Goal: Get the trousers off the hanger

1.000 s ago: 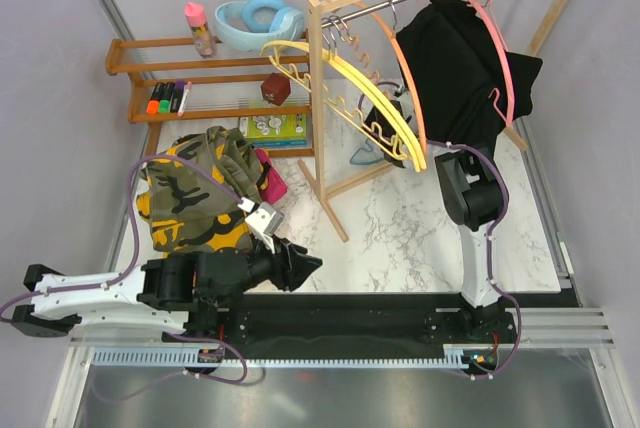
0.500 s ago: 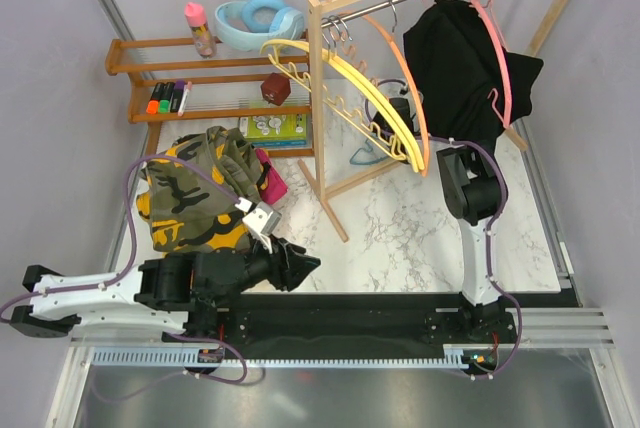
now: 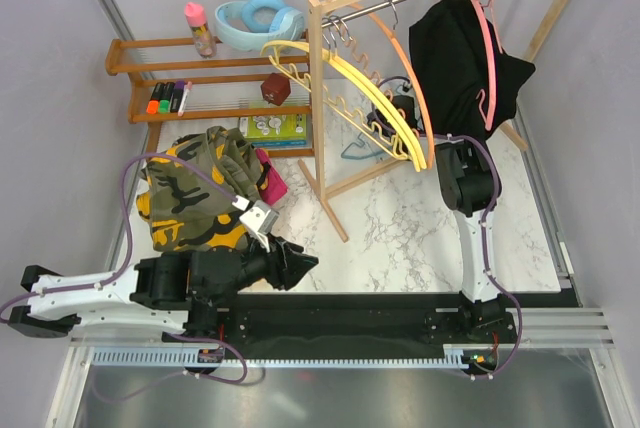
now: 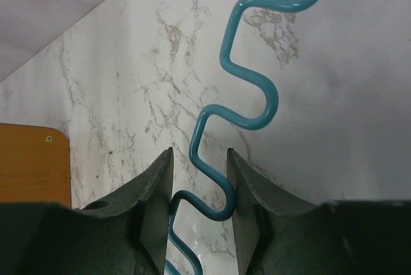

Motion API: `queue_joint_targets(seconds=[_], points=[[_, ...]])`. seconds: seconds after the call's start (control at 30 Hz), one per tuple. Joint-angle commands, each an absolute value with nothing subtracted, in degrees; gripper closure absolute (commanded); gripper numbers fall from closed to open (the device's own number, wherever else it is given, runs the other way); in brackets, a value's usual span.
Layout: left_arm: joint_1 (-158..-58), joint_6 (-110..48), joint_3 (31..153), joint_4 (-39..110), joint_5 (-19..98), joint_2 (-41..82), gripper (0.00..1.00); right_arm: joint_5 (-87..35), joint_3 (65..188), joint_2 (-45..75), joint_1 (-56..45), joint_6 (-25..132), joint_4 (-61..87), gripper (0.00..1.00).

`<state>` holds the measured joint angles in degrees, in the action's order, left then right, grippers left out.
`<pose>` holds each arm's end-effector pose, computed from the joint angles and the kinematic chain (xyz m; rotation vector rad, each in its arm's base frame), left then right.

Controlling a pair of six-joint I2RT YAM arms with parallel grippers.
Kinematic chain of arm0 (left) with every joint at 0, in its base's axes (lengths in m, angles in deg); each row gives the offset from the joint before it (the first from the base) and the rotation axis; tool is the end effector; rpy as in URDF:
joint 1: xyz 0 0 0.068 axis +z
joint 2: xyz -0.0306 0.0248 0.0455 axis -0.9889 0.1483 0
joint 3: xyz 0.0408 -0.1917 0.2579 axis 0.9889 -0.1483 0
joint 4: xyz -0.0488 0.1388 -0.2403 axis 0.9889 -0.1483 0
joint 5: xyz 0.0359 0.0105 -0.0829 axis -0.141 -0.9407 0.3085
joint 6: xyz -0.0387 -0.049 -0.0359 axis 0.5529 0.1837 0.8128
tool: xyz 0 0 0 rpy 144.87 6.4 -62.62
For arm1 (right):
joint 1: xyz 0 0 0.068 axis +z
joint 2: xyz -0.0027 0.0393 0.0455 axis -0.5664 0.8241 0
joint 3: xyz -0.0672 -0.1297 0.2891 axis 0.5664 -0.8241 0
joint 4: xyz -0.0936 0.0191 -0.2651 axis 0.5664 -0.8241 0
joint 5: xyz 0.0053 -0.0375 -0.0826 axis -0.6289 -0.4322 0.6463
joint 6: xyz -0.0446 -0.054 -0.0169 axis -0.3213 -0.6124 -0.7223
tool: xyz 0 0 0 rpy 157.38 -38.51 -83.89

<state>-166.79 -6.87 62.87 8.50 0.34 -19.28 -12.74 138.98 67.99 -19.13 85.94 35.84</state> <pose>0.0418 -0.1338 0.3551 0.4398 1.8938 -0.9645 0.5716 0.1505 0.1393 0.4856 1.9543 0.5114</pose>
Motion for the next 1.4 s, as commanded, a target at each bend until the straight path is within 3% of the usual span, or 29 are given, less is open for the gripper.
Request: queue_joint_targets(seconds=[0.0, 0.07, 0.43, 0.77, 1.17, 1.37], points=[[-166.99, -8.90, 65.66, 8.66, -0.43, -18.62, 0.44, -18.64, 140.15, 65.51, -20.09, 84.98, 44.72, 0.95], [-166.99, -8.82, 65.66, 8.75, -0.17, -18.53, 0.44, -20.31, 138.39, 63.32, -20.44, 84.89, 46.22, 1.00], [-166.99, -8.29, 66.10, 8.75, 0.80, -17.83, 0.45, -28.93, 134.08, 55.68, -21.23, 83.75, 49.30, 1.00], [-166.99, -7.41, 66.19, 9.54, 3.17, -16.25, 0.44, -29.99, 139.44, 53.12, -21.49, 80.49, 32.71, 1.00], [-166.99, -6.27, 66.36, 12.17, 7.92, -10.10, 0.29, -34.73, 99.04, 25.27, -21.32, 85.94, 37.10, 1.00], [-166.99, -3.72, 66.98, 12.97, 6.08, -9.04, 0.21, -42.36, 88.31, 11.56, -21.32, 89.10, 31.56, 1.00]])
